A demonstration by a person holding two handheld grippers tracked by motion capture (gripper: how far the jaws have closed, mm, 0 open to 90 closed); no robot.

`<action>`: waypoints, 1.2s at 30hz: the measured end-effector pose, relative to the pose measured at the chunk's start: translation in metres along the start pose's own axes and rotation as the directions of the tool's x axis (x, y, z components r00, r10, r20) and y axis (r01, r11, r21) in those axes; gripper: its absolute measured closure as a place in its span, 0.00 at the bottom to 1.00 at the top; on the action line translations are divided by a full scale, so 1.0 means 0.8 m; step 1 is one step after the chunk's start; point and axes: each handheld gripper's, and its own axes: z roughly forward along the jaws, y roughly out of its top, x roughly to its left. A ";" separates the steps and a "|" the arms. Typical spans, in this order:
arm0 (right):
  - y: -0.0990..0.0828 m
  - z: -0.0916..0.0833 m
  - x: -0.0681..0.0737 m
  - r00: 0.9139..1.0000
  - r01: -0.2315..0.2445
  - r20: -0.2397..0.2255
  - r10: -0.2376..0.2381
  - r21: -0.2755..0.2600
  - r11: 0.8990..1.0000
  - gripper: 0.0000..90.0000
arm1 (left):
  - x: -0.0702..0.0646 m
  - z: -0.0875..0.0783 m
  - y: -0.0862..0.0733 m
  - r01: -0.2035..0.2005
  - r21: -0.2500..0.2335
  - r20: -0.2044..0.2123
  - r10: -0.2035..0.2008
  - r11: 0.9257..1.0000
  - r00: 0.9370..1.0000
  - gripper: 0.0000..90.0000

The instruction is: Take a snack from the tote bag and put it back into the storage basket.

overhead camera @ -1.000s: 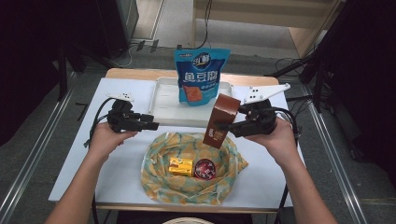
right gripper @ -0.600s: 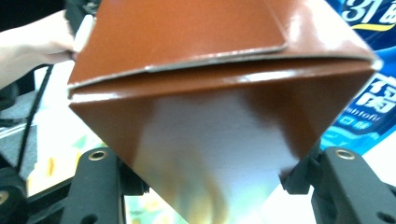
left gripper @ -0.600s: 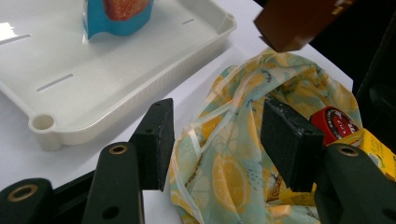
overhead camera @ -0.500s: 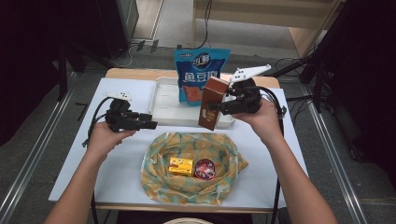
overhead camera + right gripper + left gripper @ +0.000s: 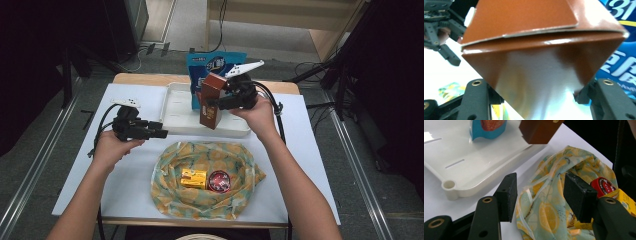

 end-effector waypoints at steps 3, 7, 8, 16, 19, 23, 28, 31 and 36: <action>0.003 0.012 -0.004 1.000 -0.005 -0.001 0.005 -0.009 1.000 0.46 | 0.000 0.001 0.000 0.002 0.003 0.002 -0.002 1.000 1.000 0.50; 0.005 0.028 -0.011 1.000 -0.005 -0.013 0.005 -0.001 1.000 0.47 | 0.001 0.000 0.000 0.001 0.002 0.004 -0.001 1.000 1.000 0.50; 0.005 0.031 -0.013 1.000 -0.002 -0.009 0.002 0.000 1.000 0.47 | 0.001 0.000 0.000 0.003 0.001 0.004 -0.003 1.000 1.000 0.50; 0.005 0.060 -0.019 1.000 -0.011 -0.006 0.011 0.015 1.000 0.47 | 0.002 0.001 0.000 0.004 0.003 0.005 -0.004 1.000 1.000 0.50; 0.005 0.071 -0.019 1.000 -0.015 -0.009 0.015 0.021 1.000 0.47 | 0.002 0.001 0.000 0.004 0.004 0.006 -0.004 1.000 1.000 0.50; 0.003 0.083 -0.020 0.999 -0.029 -0.015 0.030 0.016 0.999 0.47 | 0.003 0.001 -0.001 0.005 0.004 0.005 -0.005 1.000 1.000 0.50; 0.002 0.100 -0.018 1.000 -0.026 -0.013 0.026 0.029 0.999 0.47 | 0.004 0.001 -0.001 0.004 0.006 0.006 -0.004 1.000 1.000 0.50; 0.001 0.107 -0.018 0.999 -0.031 -0.012 0.031 0.021 0.999 0.47 | 0.004 0.001 -0.001 0.006 0.002 0.009 -0.006 1.000 1.000 0.50; 0.001 0.117 -0.018 0.999 -0.036 -0.004 0.036 0.019 0.999 0.47 | 0.005 0.000 -0.001 0.005 0.005 0.008 -0.005 1.000 1.000 0.50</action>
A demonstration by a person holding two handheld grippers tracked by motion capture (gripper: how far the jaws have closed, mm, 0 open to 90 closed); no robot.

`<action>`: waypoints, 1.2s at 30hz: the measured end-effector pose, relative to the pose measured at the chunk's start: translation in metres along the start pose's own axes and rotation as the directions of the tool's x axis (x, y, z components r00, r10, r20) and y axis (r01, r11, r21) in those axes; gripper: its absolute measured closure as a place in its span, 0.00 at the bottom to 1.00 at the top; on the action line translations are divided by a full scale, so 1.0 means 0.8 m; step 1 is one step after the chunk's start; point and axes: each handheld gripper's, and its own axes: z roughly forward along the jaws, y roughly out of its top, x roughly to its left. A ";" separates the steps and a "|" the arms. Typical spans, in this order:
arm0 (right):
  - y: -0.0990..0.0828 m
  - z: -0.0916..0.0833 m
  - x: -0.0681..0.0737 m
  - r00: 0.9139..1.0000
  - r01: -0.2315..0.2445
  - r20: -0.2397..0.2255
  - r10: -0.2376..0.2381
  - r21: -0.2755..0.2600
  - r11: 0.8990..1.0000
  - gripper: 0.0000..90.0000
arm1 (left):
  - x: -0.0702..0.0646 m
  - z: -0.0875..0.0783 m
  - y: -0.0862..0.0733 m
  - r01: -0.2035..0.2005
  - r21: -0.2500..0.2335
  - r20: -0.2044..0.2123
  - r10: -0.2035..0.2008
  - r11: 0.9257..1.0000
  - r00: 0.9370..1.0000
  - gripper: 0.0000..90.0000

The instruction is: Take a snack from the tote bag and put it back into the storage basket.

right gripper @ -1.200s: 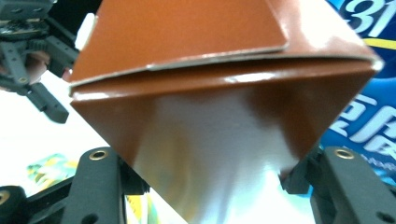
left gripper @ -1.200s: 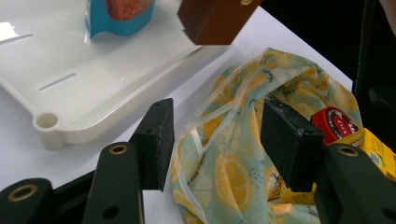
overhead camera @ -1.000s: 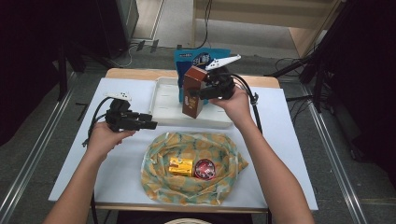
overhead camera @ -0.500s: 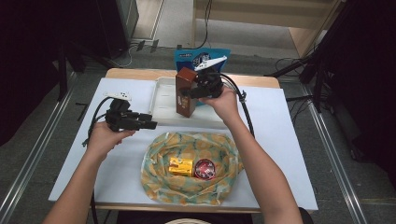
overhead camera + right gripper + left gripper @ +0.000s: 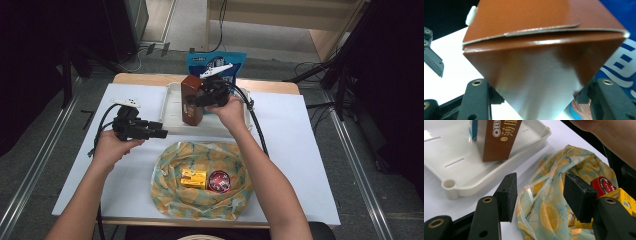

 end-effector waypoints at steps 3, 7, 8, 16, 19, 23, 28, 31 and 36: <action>0.000 0.005 0.001 1.000 -0.001 -0.007 0.001 -0.001 1.000 0.47 | 0.000 -0.001 0.000 0.004 -0.004 0.001 -0.004 1.000 1.000 0.50; -0.002 0.011 0.003 1.000 0.012 -0.006 -0.012 -0.009 1.000 0.47 | 0.001 -0.001 0.000 0.003 -0.005 0.001 -0.003 1.000 1.000 0.50; -0.002 0.012 0.003 1.000 0.011 -0.008 -0.011 -0.013 1.000 0.47 | 0.001 -0.001 0.000 0.003 -0.002 0.000 -0.003 1.000 1.000 0.50; -0.009 0.012 0.001 1.000 0.009 -0.017 -0.010 -0.026 1.000 0.47 | 0.001 0.001 0.000 0.000 0.002 0.000 0.000 1.000 1.000 0.50; -0.011 0.009 -0.001 1.000 0.006 -0.024 -0.006 -0.028 1.000 0.47 | 0.001 0.001 0.000 -0.002 0.003 -0.001 0.002 1.000 1.000 0.50; -0.016 0.003 -0.003 1.000 0.006 -0.027 -0.007 -0.033 0.999 0.46 | 0.001 0.001 0.000 -0.001 0.004 -0.001 0.001 1.000 1.000 0.50; -0.020 -0.004 -0.004 0.999 0.020 -0.026 -0.021 -0.026 0.999 0.46 | 0.000 0.002 0.000 -0.003 0.008 0.000 0.003 1.000 1.000 0.50; -0.023 -0.009 -0.005 0.999 0.021 -0.024 -0.021 -0.018 1.000 0.46 | 0.000 0.002 0.000 -0.004 0.010 0.000 0.004 1.000 1.000 0.50; -0.027 -0.016 -0.008 0.999 0.024 -0.040 -0.024 0.001 1.000 0.43 | 0.000 0.003 0.000 -0.003 0.010 -0.002 0.003 1.000 1.000 0.50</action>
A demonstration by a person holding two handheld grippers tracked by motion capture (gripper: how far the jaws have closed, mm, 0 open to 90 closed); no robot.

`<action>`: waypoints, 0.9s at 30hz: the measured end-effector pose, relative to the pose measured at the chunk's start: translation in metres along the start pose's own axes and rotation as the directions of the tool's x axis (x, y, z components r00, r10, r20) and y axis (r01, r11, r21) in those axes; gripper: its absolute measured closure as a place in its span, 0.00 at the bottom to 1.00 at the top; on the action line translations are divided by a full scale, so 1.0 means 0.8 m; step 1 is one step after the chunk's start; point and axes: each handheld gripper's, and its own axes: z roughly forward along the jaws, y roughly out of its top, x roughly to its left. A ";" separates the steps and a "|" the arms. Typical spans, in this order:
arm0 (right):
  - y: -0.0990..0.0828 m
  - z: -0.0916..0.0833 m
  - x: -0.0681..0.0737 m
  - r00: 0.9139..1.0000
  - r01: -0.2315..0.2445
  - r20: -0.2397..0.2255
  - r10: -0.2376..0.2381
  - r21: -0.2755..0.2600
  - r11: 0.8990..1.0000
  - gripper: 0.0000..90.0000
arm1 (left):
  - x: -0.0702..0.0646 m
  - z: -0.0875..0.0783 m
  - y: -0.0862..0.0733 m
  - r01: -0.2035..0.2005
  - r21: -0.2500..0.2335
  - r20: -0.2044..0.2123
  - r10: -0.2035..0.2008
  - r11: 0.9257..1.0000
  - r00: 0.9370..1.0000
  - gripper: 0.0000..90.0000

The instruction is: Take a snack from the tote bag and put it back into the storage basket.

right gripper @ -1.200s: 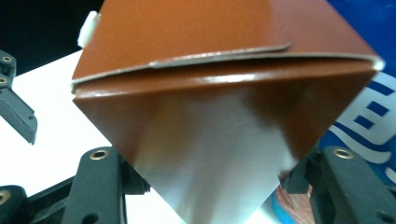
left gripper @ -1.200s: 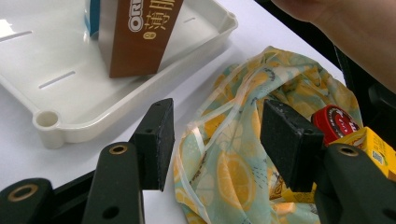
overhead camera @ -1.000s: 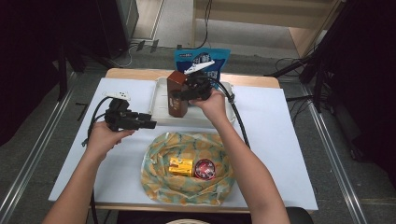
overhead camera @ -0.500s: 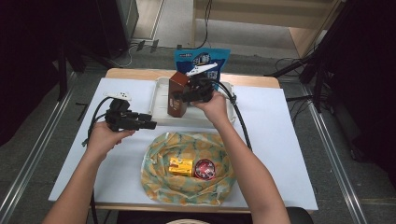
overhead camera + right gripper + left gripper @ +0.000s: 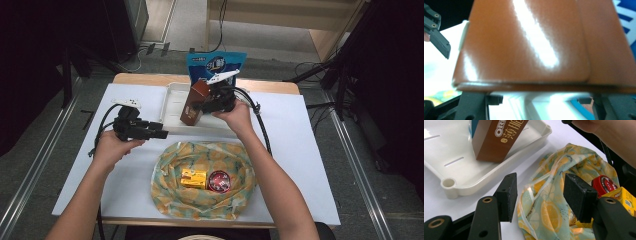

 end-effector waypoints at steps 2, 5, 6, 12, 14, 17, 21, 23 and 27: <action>-0.002 -0.002 0.000 1.000 0.004 -0.006 -0.004 0.004 1.000 0.43 | 0.000 0.000 0.000 -0.002 0.001 0.000 0.002 1.000 1.000 0.50; -0.005 -0.005 0.000 1.000 0.005 -0.010 -0.005 0.003 1.000 0.41 | 0.000 0.000 0.000 -0.004 0.002 0.000 0.004 1.000 1.000 0.50; -0.006 -0.005 -0.001 1.000 0.010 -0.015 -0.010 0.003 1.000 0.41 | 0.000 0.000 0.000 -0.004 0.002 0.000 0.004 1.000 1.000 0.50; -0.011 -0.011 0.001 1.000 0.019 -0.020 -0.019 0.005 1.000 0.37 | 0.000 0.000 0.000 -0.004 0.002 0.000 0.004 1.000 1.000 0.50; -0.013 -0.014 0.001 1.000 0.021 -0.019 -0.021 0.001 1.000 0.36 | 0.000 0.001 0.000 -0.003 0.003 -0.001 0.003 1.000 1.000 0.50; -0.015 -0.019 0.002 1.000 0.023 -0.020 -0.023 0.001 1.000 0.37 | -0.001 0.001 0.000 -0.002 0.005 0.001 0.002 1.000 1.000 0.50; -0.019 -0.027 0.004 1.000 0.019 -0.019 -0.020 -0.020 1.000 0.37 | -0.001 0.002 0.000 -0.003 0.006 0.001 0.003 1.000 1.000 0.50; -0.019 -0.025 0.004 0.999 0.031 -0.017 -0.031 -0.014 0.999 0.37 | 0.000 0.002 0.000 0.000 0.007 -0.001 0.000 1.000 1.000 0.50; -0.018 -0.022 0.006 0.999 0.032 -0.017 -0.032 -0.014 0.999 0.39 | -0.001 0.000 0.000 -0.002 -0.002 0.000 0.002 1.000 1.000 0.50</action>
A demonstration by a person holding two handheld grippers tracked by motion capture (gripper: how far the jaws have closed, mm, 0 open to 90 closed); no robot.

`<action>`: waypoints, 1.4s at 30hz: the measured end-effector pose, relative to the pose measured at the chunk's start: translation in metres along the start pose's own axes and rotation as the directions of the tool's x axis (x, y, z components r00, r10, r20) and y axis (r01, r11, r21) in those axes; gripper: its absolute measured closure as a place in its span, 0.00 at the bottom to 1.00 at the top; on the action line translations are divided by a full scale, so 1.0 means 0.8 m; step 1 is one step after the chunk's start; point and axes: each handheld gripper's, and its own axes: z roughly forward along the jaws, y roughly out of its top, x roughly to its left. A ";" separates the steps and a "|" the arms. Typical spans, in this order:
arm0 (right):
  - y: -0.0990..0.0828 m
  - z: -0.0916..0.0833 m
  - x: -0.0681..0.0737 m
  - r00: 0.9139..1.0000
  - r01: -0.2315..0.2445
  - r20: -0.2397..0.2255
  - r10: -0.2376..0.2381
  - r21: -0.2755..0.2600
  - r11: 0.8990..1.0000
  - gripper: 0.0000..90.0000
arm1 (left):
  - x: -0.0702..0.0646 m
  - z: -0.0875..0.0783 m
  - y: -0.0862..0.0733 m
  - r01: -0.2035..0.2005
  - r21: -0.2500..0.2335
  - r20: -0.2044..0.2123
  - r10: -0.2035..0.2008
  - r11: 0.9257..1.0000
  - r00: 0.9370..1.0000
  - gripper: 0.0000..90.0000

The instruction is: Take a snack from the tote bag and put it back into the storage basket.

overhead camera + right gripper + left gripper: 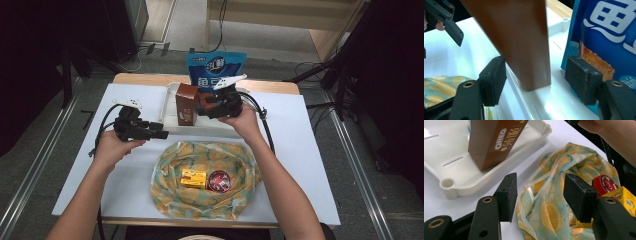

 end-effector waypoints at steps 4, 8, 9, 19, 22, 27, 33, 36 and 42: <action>0.000 0.001 0.002 1.000 0.003 -0.002 -0.003 0.015 1.000 0.40 | 0.001 -0.001 0.000 0.002 0.001 -0.002 -0.002 1.000 1.000 0.50; 0.007 -0.011 0.004 1.000 0.004 0.007 -0.004 0.009 1.000 0.47 | 0.002 -0.002 0.000 0.000 -0.003 -0.002 0.000 1.000 1.000 0.50; 0.010 -0.015 0.004 1.000 0.000 0.009 0.000 0.007 1.000 0.52 | 0.002 -0.002 0.000 0.000 -0.002 -0.003 0.000 1.000 1.000 0.50; 0.049 -0.049 0.018 1.000 0.005 0.009 -0.005 -0.002 1.000 0.93 | 0.001 -0.003 0.000 0.001 -0.008 -0.005 -0.001 1.000 1.000 0.50; 0.067 -0.053 0.024 1.000 0.017 0.009 -0.017 -0.007 1.000 0.97 | 0.001 -0.003 0.000 0.001 -0.008 -0.006 -0.002 1.000 1.000 0.50; 0.097 -0.052 0.031 0.999 0.055 0.002 -0.055 -0.006 0.998 0.83 | 0.002 -0.005 0.000 0.001 -0.013 -0.005 -0.001 1.000 1.000 0.50; 0.124 -0.033 0.040 0.993 0.117 0.009 -0.117 0.038 0.992 0.56 | 0.002 -0.005 0.000 0.003 -0.017 -0.004 -0.003 1.000 1.000 0.50; 0.130 -0.024 0.042 0.993 0.120 0.015 -0.121 0.050 0.992 0.43 | 0.002 -0.006 0.000 0.003 -0.019 -0.005 -0.003 1.000 1.000 0.50; 0.130 -0.004 0.039 0.994 0.109 0.007 -0.110 0.092 0.990 0.32 | 0.003 -0.007 0.000 0.004 -0.017 -0.004 -0.004 1.000 1.000 0.50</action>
